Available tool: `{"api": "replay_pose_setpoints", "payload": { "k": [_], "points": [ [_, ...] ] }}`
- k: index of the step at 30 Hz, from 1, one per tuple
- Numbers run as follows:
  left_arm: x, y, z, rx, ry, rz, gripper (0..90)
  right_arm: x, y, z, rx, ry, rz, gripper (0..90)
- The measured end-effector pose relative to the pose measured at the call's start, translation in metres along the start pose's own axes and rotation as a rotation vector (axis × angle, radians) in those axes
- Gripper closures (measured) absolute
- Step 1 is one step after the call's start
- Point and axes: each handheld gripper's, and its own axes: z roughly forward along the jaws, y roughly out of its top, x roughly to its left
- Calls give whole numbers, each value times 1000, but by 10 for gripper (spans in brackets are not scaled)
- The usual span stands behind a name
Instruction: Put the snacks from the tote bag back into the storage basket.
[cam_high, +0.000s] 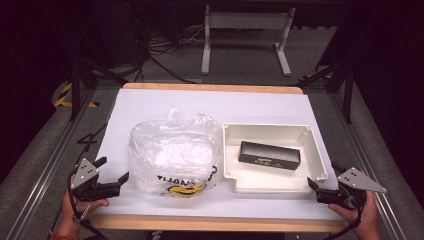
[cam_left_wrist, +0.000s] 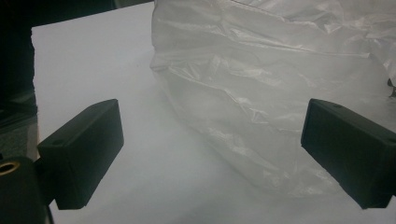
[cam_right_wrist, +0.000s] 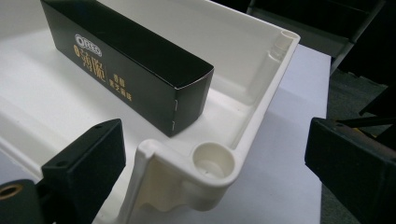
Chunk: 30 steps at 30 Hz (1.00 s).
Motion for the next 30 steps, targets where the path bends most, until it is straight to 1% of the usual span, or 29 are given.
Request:
{"api": "replay_pose_setpoints", "payload": {
  "k": [2,3,4,6,9,11,16,20,24,30],
  "points": [
    [0,0,0,0,1,2,66,0,-4,1,-11,2,27,59],
    [0,0,0,-1,2,3,66,1,-8,3,-17,-8,36,59],
    [0,0,0,-2,2,4,66,1,-10,4,-15,-12,42,59],
    [1,1,0,-2,9,2,66,2,-14,3,-16,-5,39,58],
    [0,0,0,2,10,-1,66,0,-15,-1,-51,-12,60,58],
    [0,0,0,3,9,2,66,0,-15,-1,-57,-8,67,58],
    [0,0,-1,-6,4,10,66,1,-17,2,-35,-16,62,57],
    [1,-1,-3,-15,4,0,66,4,-15,0,-37,-22,46,57],
    [1,-1,-2,-11,-2,4,66,7,-13,0,-35,-24,32,57],
    [1,0,1,-4,1,6,66,6,-13,1,-35,-18,34,56]
  ]
}}
